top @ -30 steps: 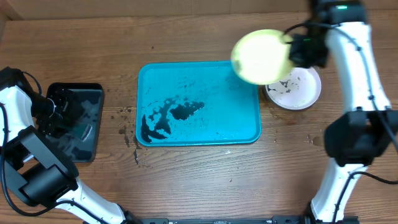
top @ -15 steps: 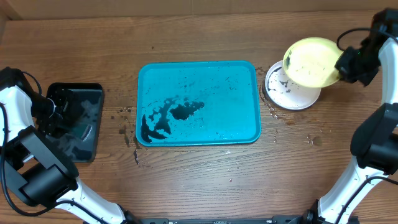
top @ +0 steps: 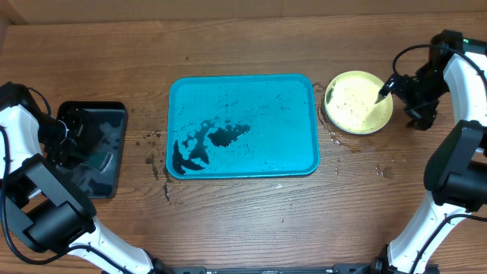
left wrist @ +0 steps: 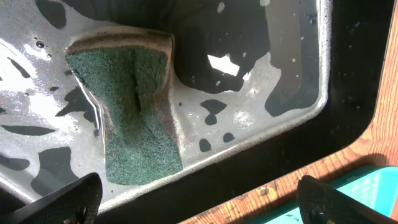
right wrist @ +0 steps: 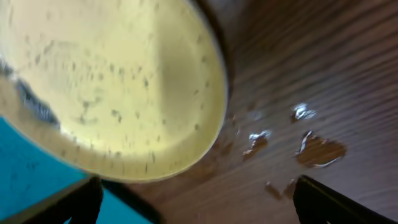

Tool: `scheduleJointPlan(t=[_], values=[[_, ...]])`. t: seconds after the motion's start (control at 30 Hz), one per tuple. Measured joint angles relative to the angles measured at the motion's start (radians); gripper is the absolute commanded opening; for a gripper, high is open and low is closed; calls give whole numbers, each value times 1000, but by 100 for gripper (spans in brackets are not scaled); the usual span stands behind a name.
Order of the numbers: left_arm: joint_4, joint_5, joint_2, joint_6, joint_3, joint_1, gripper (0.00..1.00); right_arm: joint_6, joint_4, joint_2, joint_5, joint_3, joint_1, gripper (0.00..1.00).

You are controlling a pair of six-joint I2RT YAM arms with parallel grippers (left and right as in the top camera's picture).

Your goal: Clean dirty plates on tray and stack at the side

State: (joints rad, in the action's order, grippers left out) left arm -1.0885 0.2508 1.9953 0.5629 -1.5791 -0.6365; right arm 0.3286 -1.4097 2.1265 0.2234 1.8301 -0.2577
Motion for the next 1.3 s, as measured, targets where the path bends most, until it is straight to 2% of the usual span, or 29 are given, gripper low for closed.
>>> scheduleJointPlan(t=[0.13, 0.27, 0.47, 0.67, 0.93, 1.3], values=[[0, 0, 0, 0, 0, 0, 100, -23, -39, -40, 45, 0, 32, 100], [0, 0, 0, 0, 0, 0, 100, -43, -85, -173, 62, 0, 106, 100], [0, 0, 0, 0, 0, 0, 100, -60, -159, -442, 59, 8, 295, 100], [0, 0, 0, 0, 0, 0, 100, -63, -263, -614, 32, 14, 484, 100], [0, 0, 0, 0, 0, 0, 100, -64, -286, -649, 55, 14, 628, 100], [0, 0, 0, 0, 0, 0, 100, -64, -286, -649, 62, 14, 632, 100]])
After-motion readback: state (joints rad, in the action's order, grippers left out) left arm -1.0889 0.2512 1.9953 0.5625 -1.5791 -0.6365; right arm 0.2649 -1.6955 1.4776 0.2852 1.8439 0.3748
